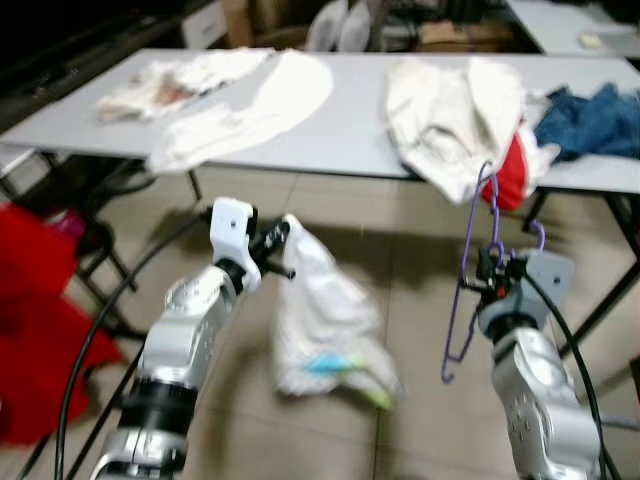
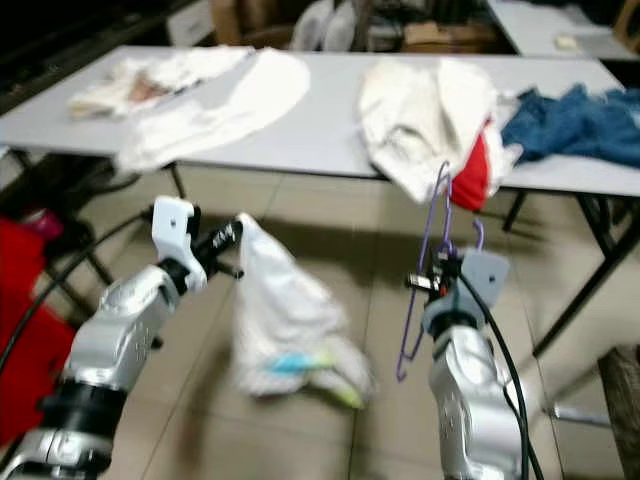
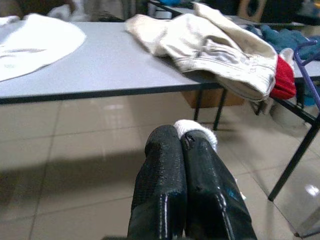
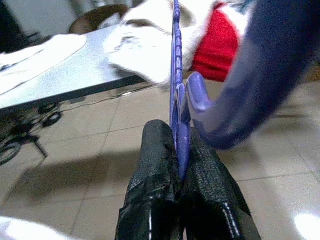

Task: Hang hanger

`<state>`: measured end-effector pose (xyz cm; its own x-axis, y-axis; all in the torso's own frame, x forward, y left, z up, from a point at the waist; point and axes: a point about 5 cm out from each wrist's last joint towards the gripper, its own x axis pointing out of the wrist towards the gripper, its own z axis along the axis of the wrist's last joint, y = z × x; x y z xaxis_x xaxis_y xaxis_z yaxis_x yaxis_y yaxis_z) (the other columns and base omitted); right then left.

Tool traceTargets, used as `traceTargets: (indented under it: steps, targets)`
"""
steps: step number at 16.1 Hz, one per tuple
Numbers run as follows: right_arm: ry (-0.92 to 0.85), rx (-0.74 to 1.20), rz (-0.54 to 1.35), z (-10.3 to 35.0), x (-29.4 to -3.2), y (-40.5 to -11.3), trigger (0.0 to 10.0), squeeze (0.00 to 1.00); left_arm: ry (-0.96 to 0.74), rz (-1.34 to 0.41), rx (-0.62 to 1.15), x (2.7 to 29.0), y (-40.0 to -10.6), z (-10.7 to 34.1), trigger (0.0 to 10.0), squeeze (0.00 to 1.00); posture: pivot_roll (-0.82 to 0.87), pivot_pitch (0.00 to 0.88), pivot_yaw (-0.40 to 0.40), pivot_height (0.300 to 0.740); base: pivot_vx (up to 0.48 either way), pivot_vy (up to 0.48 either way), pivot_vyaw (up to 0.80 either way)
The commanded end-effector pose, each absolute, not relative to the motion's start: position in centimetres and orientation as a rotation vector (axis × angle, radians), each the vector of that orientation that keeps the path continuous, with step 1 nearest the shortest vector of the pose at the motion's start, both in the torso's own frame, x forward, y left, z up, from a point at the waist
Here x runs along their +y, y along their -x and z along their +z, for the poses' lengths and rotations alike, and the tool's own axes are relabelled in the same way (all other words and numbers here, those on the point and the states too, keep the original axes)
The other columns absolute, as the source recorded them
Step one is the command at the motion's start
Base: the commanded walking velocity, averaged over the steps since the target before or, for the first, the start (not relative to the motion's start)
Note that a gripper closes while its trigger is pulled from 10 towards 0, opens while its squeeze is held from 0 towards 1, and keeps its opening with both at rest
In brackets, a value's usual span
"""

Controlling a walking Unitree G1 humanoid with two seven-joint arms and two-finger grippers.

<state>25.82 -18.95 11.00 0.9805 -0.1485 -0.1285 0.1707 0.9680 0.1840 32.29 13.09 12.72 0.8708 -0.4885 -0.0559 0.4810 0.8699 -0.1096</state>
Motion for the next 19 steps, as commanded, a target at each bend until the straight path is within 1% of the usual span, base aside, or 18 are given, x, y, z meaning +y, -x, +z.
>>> traceTargets:
  steps: [1,10,13,19]
  targets:
    - [-0.196,0.104,-0.192,11.1,-19.7,-25.7,10.0,0.00,0.085,-0.534,0.055,12.3,-32.5,13.4,10.0,0.00,-0.22,0.004,0.072,0.740,0.461,0.000,-0.80]
    - [-0.193,0.086,-0.197,11.4,-19.6,-25.7,10.0,0.00,0.079,-0.542,0.044,12.3,-32.9,13.8,10.0,0.00,-0.22,0.009,0.079,0.740,0.476,0.000,-0.77]
    - [-0.177,0.082,-0.195,11.4,-19.7,-25.6,10.0,0.00,0.092,-0.535,0.029,12.3,-32.9,14.0,10.0,0.00,-0.22,0.009,0.070,0.740,0.480,0.000,0.00]
    - [-0.161,0.052,-0.194,12.1,-19.6,-25.8,10.0,0.00,0.090,-0.549,0.014,11.9,-33.4,14.5,10.0,0.00,-0.23,0.002,0.092,0.740,0.480,0.000,0.00]
